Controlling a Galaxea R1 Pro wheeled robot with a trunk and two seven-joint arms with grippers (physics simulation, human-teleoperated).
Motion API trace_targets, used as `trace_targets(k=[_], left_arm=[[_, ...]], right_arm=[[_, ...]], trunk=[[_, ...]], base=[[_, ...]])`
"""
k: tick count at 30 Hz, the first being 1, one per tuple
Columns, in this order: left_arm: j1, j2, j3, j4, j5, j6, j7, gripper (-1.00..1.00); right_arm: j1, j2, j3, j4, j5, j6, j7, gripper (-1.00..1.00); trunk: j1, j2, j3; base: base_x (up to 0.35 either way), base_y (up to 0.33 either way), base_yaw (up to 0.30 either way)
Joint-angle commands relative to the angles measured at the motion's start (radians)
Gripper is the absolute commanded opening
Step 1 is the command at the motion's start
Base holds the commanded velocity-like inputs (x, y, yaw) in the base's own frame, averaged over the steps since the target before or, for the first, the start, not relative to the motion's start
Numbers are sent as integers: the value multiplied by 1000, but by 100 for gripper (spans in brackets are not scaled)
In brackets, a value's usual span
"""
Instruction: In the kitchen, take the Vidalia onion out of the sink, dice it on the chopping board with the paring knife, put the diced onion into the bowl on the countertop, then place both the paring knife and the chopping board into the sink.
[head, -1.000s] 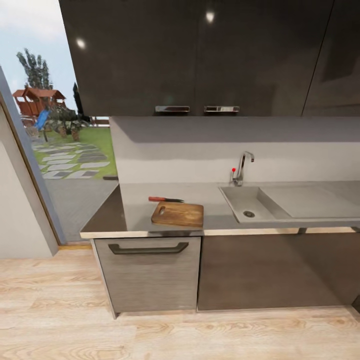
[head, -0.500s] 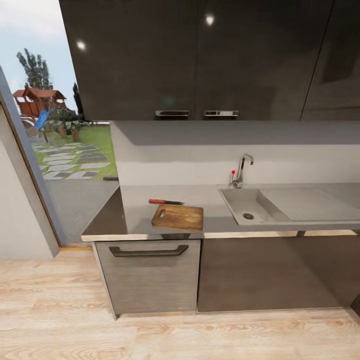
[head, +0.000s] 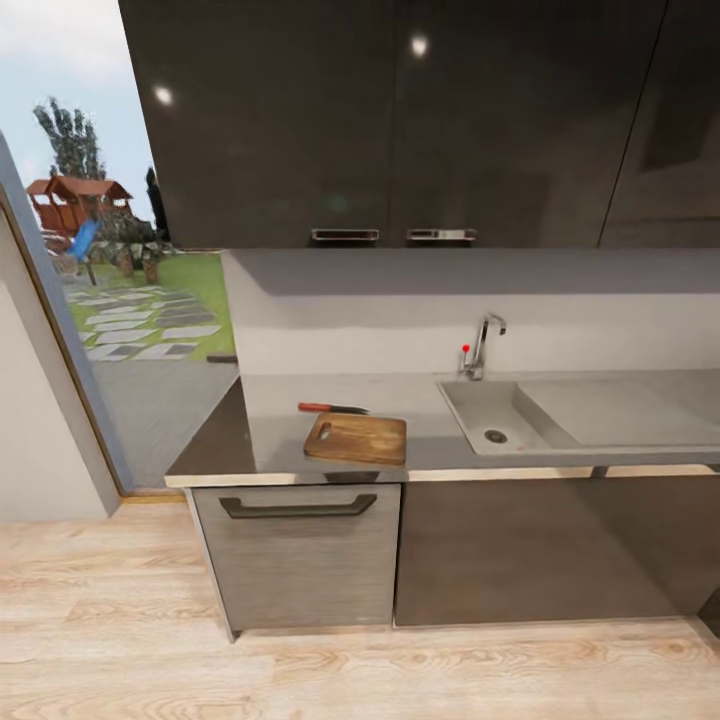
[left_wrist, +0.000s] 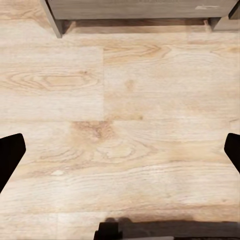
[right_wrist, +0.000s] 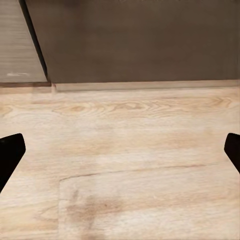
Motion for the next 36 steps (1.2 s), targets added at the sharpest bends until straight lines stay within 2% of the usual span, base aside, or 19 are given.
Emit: trace_targets(k=[1,36], left_arm=[[0,0,0,-1,0,-2,0,100],[0,0,0,-2,0,-2,0,100]], right_arm=[[0,0,1,0,1,-3,-3,100],[0,-1,1,0,1,-3,-3,100]], trunk=[[-4,7,2],[-138,252,112]], base=[[0,0,0],[0,0,0]])
